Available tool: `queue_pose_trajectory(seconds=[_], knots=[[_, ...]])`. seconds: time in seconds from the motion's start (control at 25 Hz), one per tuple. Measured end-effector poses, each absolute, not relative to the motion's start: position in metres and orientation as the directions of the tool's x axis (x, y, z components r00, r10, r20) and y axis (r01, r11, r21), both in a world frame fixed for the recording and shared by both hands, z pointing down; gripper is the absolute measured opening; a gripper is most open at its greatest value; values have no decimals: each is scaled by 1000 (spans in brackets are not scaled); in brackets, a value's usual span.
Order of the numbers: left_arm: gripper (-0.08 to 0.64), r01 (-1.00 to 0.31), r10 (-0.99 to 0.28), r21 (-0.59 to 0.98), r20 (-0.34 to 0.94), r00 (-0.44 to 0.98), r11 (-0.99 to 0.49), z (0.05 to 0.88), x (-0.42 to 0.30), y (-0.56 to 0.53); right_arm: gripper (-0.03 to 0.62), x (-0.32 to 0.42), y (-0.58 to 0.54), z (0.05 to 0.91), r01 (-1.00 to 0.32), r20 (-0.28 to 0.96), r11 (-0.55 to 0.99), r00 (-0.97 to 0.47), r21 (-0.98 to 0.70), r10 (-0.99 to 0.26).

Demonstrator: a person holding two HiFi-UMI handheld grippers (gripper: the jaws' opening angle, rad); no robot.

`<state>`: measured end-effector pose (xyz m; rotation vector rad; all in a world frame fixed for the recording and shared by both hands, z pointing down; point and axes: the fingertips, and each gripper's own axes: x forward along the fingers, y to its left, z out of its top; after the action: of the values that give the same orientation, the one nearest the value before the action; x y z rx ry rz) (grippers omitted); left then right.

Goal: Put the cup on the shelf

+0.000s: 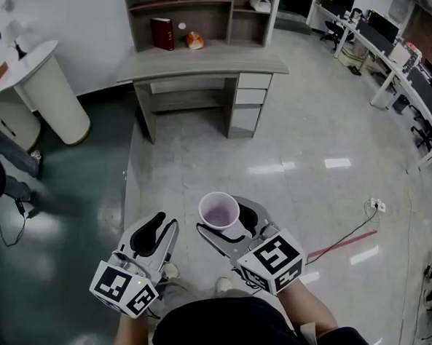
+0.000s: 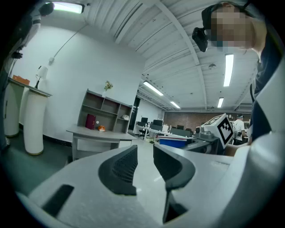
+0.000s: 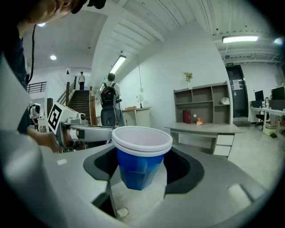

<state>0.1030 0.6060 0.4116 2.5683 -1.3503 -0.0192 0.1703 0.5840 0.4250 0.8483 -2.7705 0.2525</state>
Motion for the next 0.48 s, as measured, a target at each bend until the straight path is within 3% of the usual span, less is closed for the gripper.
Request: queue_pose_trajectory(seconds=[0.48], knots=[[97,-812,-812,208,112,573,-545,417,139,603,311,196,585,429,-532,247,833,-836,-150,-489]])
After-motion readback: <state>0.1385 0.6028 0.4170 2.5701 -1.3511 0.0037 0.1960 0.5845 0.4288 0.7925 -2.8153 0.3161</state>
